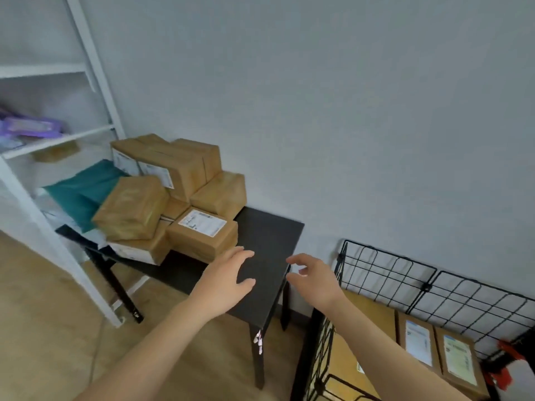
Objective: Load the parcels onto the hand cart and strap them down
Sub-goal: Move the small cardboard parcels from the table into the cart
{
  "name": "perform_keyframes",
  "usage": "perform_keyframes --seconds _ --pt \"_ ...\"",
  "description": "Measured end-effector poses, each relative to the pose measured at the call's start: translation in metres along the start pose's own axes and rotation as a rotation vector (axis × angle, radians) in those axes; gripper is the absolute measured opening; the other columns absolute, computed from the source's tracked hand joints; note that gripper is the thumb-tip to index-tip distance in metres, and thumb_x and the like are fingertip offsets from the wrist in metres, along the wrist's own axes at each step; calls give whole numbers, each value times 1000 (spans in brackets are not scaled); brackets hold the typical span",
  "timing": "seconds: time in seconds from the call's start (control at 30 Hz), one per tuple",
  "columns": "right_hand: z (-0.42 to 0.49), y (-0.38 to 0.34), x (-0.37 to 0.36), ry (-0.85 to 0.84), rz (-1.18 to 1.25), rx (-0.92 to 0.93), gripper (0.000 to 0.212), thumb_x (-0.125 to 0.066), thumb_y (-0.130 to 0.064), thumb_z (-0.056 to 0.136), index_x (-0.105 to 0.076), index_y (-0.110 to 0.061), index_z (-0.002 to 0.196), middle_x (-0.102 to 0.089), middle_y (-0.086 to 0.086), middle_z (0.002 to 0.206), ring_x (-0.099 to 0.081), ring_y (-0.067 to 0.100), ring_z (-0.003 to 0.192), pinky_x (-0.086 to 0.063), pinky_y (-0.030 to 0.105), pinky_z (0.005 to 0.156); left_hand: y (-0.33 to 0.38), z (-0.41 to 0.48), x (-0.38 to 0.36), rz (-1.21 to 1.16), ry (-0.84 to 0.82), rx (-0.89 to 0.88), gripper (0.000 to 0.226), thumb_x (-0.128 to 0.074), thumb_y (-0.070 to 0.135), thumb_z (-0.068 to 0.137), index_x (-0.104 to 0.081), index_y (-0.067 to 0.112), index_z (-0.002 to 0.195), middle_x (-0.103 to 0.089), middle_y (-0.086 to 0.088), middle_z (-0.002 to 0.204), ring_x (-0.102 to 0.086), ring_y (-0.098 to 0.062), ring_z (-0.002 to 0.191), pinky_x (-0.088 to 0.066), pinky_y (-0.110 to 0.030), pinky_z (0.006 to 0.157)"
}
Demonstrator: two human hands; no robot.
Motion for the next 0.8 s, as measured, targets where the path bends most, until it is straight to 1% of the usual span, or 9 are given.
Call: perform_keyframes --seconds 0.07,0.17,0.23,0.33,0.43,0.47,0.6,0.7,0.8 --pt "6 -21 -17 -35 -12 31 36 -55 -19 92 -55 -25 128 -54 -4 131 -51 13 119 -39 20 91 -22 -7 18 -16 38 27 54 -56 32 92 -34 30 142 -26 13 151 -33 -9 135 -35 -28 109" --pt "18 -50 -40 -75 -25 77 36 -56 -20 92 -55 -27 127 -54 -6 133 -51 12 119 -40 22 95 -55 -14 40 -28 84 76 54 -56 32 92 -34 28 142 -27 12 150 -32 -9 135 -32 -27 109" --pt "27 -69 -54 -100 -34 109 35 -56 -19 92 -55 -27 126 -54 -7 131 -51 11 118 -40 21 93 -76 -14 52 -39 104 119 54 -56 32 92 -34 27 142 -27 11 150 -30 -9 136 -31 -28 110" --pt "48 -94 -77 -145 -40 153 32 -55 -19 92 -57 -25 124 -56 -5 128 -54 12 111 -39 16 82 -106 -10 67 -55 127 178 56 -56 32 92 -33 27 143 -25 10 152 -28 -9 138 -29 -30 112" --pt "79 -113 -101 -185 -58 174 31 -52 -18 92 -58 -27 121 -54 -4 132 -56 8 98 -39 8 62 -135 2 85 -59 172 221 56 -57 32 92 -34 27 143 -26 10 152 -29 -8 137 -29 -28 111" --pt "90 -119 -108 -202 -52 175 31 -52 -17 91 -58 -27 121 -54 -4 132 -56 8 99 -39 8 62 -145 7 93 -63 191 237 56 -57 32 92 -34 27 143 -27 10 151 -30 -8 137 -29 -28 111" --pt "138 -150 -138 -256 -38 188 30 -54 -21 91 -59 -27 120 -55 -6 131 -54 10 113 -41 18 88 -185 33 123 -72 252 290 57 -58 32 91 -35 29 142 -29 9 150 -33 -9 134 -30 -28 109" --pt "166 -172 -161 -302 -14 196 26 -55 -24 92 -61 -25 117 -58 -6 126 -54 8 109 -38 18 89 -215 52 146 -54 319 343 59 -60 32 89 -34 30 142 -18 5 155 -22 -14 140 -24 -33 112" --pt "191 -191 -185 -362 -24 204 30 -54 -18 93 -60 -16 122 -59 1 126 -55 15 114 -40 20 92 -247 69 168 -77 401 410 67 -63 32 87 -29 29 145 -15 2 156 -17 -18 142 -21 -36 114"
Point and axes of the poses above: each hand's wrist, its own z-axis towards the middle knuckle, its own x-axis out of the back of the hand, y = z × x, the point moved 7 cm from there along z, towards the middle knuckle
